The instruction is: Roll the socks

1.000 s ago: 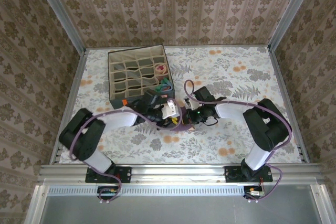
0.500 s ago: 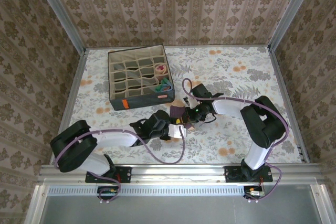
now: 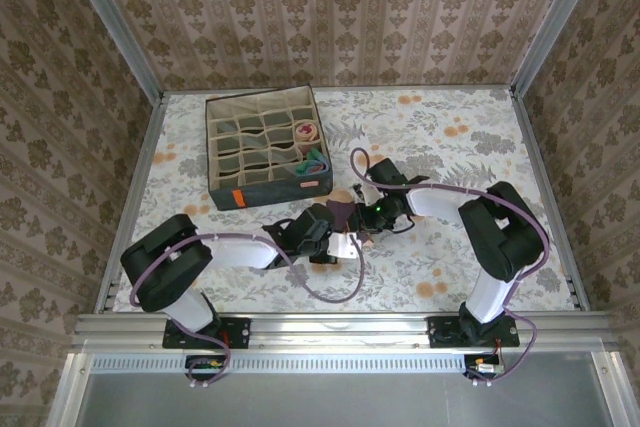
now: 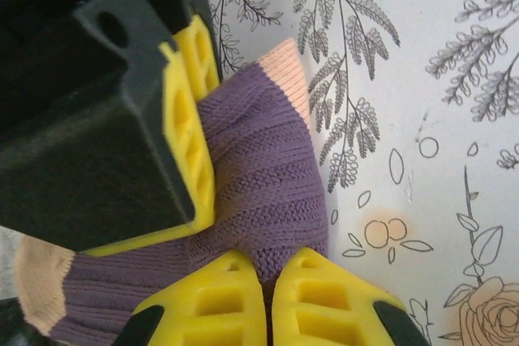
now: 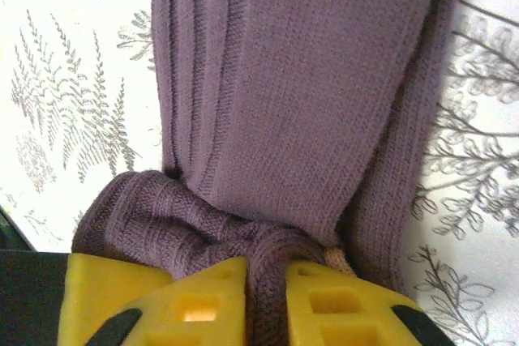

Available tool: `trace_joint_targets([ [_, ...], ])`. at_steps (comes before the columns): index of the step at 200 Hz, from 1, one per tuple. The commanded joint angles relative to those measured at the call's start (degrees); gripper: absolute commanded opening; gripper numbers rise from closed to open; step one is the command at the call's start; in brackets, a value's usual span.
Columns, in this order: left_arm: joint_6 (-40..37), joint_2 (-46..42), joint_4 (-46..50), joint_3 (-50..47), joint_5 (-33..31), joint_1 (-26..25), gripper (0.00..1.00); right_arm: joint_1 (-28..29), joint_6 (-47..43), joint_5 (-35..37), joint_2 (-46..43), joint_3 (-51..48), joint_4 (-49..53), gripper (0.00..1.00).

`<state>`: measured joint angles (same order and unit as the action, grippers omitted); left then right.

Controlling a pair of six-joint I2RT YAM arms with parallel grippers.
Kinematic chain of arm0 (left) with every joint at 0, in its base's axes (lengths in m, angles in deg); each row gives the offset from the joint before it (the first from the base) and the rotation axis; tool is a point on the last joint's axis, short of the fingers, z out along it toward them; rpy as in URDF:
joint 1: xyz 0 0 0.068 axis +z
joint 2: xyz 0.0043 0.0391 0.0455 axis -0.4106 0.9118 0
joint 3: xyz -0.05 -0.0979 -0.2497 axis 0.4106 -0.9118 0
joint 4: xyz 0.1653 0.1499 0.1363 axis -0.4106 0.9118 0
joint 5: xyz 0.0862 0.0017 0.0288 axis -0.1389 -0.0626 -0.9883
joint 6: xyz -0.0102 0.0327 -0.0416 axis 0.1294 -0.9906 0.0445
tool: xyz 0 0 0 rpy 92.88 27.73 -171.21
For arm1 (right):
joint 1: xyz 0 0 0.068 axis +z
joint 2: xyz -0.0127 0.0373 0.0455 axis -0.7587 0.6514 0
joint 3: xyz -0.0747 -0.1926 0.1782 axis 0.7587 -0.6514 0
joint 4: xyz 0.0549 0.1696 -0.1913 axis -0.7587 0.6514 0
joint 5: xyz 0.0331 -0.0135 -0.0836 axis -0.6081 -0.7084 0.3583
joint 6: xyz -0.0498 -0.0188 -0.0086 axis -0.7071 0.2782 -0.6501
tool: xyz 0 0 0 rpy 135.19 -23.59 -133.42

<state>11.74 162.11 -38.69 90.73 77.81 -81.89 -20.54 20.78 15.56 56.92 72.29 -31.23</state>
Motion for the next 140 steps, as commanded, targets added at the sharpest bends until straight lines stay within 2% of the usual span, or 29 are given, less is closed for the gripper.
trace_joint_targets([
  [1, 6.22, 3.03, 9.08, 1.68, 12.1, 3.75, 0.0, -0.21, 0.21, 2.33, -1.06, -7.16, 8.84, 0.23],
  [11, 8.82, 3.53, 9.9, 2.04, 17.61, 6.13, 0.0, -1.36, 0.59, 2.2, -4.93, -9.26, 8.01, 0.3],
  [44, 13.7, 9.39, 13.88, 4.47, 35.9, 13.9, 0.0, -4.41, 0.31, 6.48, -22.63, -13.43, 9.56, 0.42],
  [83, 15.36, 16.03, 21.59, 10.79, 47.26, 17.95, 0.0, -5.66, 0.21, 10.39, -37.27, -15.75, 7.93, 0.49],
  [107, 15.28, 19.04, 26.42, 14.75, 50.56, 19.18, 0.0, -5.58, -0.39, 9.7, -37.4, -16.09, 3.79, 0.51],
  [140, 16.15, 23.23, 34.5, 20.35, 52.65, 21.06, 0.0, -4.63, -1.78, 6.98, -27.77, -12.16, 0.53, 0.51],
])
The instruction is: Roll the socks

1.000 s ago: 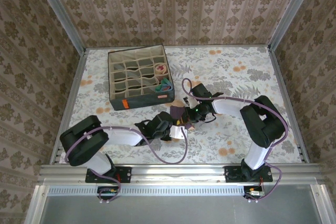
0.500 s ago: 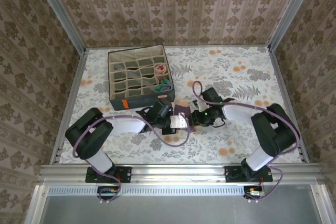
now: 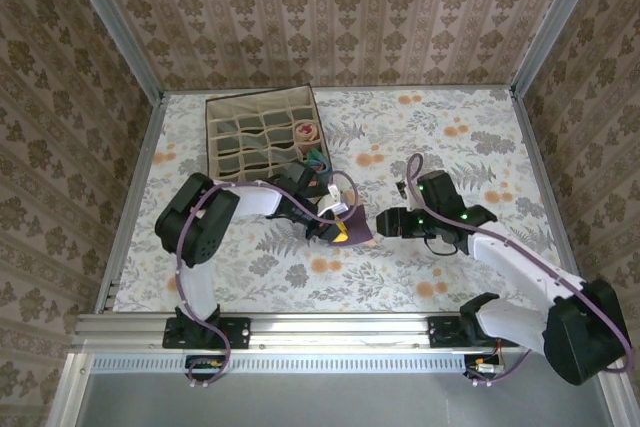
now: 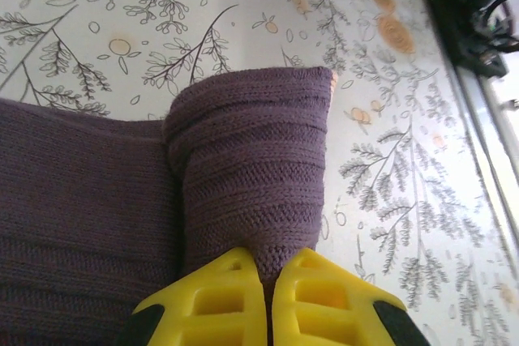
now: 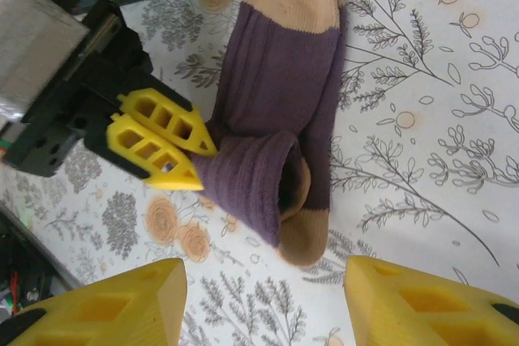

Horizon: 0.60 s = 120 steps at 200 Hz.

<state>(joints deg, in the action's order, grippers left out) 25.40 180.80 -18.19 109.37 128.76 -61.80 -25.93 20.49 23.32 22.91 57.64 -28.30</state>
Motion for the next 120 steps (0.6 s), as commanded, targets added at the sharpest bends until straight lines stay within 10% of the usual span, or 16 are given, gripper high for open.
trace_joint_targets([
  [1, 2.55, 4.7, 14.19, 1.88, 1.76, 1.08, 0.0, 0.8, -1.52, -0.85, 6.51, 2.6, -2.48, 0.51],
  [120, 3.44, 9.8, 22.4, 11.76, -0.18, 0.5, 0.0, 6.84, -1.93, -3.56, 30.19, 9.64, -8.9, 0.45],
])
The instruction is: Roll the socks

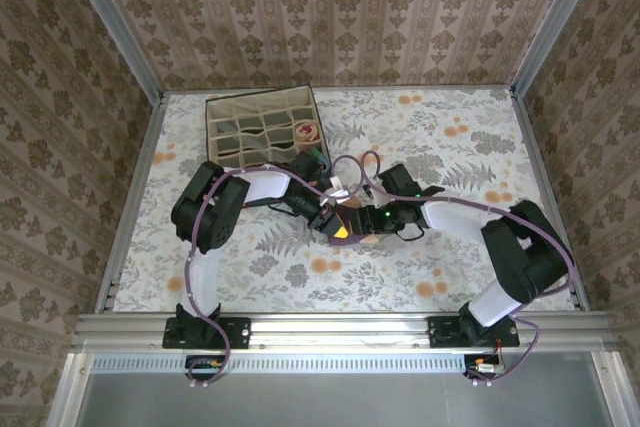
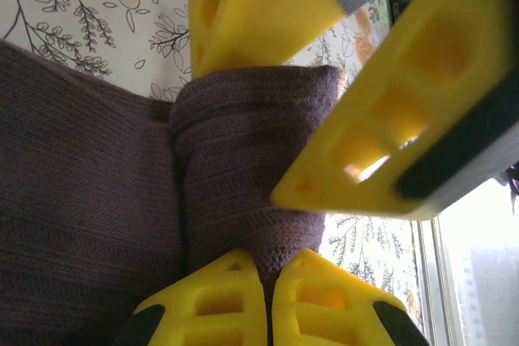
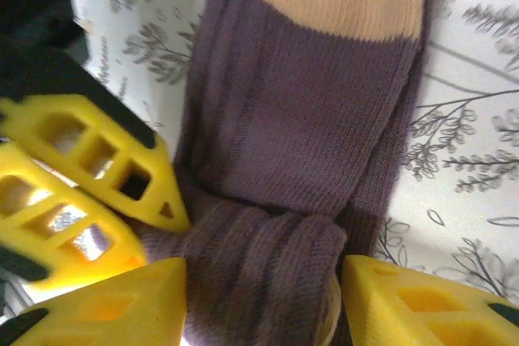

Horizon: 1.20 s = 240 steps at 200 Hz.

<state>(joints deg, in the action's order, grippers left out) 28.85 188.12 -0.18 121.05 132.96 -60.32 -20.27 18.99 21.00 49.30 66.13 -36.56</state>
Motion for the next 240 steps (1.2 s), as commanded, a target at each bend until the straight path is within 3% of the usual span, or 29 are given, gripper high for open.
trace_joint_targets([
  [1, -0.08, 2.42, 4.29, 0.07, -4.43, -1.0, 0.0, 1.21, -0.41, -1.2, 4.02, 1.17, -0.63, 0.44],
  [50, -1.28, -7.81, -11.13, -7.9, -15.82, -3.66, 0.03, 1.59, 1.82, 3.08, 9.77, 1.9, 6.43, 0.0],
  [70, -4.87, -14.74, -16.64, -12.0, -22.55, -6.14, 0.15, 1.52, 1.6, 3.59, 11.51, 2.36, 8.85, 0.0],
  [80, -7.27, -19.14, -20.29, -15.17, -30.45, -8.24, 0.23, 1.55, 1.55, 3.59, 12.21, 2.61, 9.59, 0.0],
  [127, -13.45, -36.9, -44.12, -33.17, -50.01, -14.43, 0.47, 1.59, 0.93, 3.22, 14.12, 4.07, 11.99, 0.0],
  [162, -18.37, -38.19, -42.15, -35.02, -55.95, -19.45, 0.46, 1.59, 0.14, 3.85, 13.82, 5.46, 14.18, 0.0],
  [216, -20.4, -27.8, -39.85, -31.38, -57.84, -22.65, 0.46, 1.59, 0.08, 3.6, 13.73, 5.8, 15.23, 0.0],
  [240, -20.8, -22.64, -39.66, -30.39, -58.45, -22.68, 0.35, 1.51, -0.12, 3.68, 12.94, 5.57, 16.16, 0.0],
])
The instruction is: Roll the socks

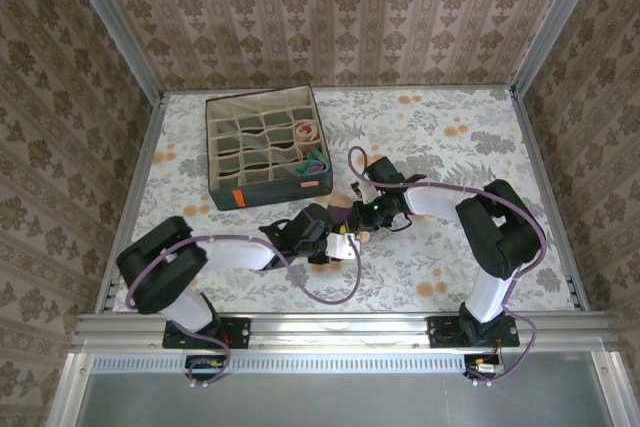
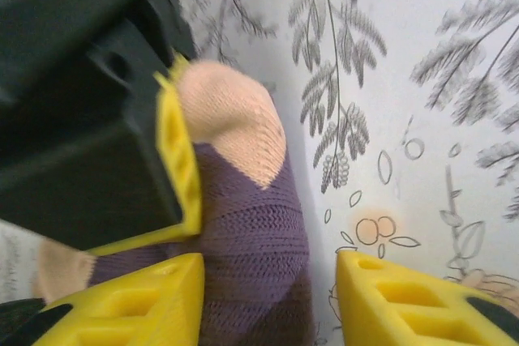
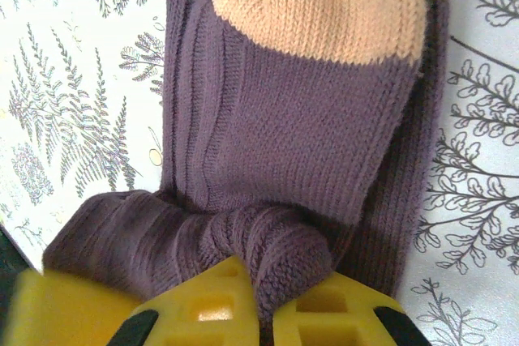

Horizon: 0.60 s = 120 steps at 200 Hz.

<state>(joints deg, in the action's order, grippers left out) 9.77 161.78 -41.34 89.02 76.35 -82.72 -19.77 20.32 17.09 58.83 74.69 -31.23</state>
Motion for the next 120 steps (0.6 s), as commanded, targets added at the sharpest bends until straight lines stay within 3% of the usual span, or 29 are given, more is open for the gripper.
trace_joint_targets([
  [1, -1.67, 3.85, 1.54, 1.69, -1.88, -0.26, 0.34, 1.01, -1.46, 7.59, 3.36, -3.0, 10.87, 0.0],
  [26, 1.04, 5.51, 5.65, 3.51, 0.08, 0.43, 0.0, 0.41, -0.72, 7.07, 1.22, -4.41, 10.84, 0.04],
  [49, 5.79, 5.28, 10.06, 5.34, 7.97, 3.81, 0.0, -0.44, 0.29, 6.43, -4.0, -6.84, 9.7, 0.17],
  [69, 9.31, 5.95, 15.37, 7.95, 21.73, 8.71, 0.0, -1.24, 0.89, 4.98, -10.6, -9.37, 7.68, 0.36],
  [92, 11.24, 9.73, 25.61, 14.13, 35.33, 12.93, 0.0, -2.43, 0.85, 5.33, -19.29, -11.47, 7.55, 0.46],
  [120, 12.16, 15.28, 36.63, 21.86, 42.17, 14.58, 0.0, -3.56, -0.21, 7.97, -28.57, -12.5, 7.6, 0.51],
])
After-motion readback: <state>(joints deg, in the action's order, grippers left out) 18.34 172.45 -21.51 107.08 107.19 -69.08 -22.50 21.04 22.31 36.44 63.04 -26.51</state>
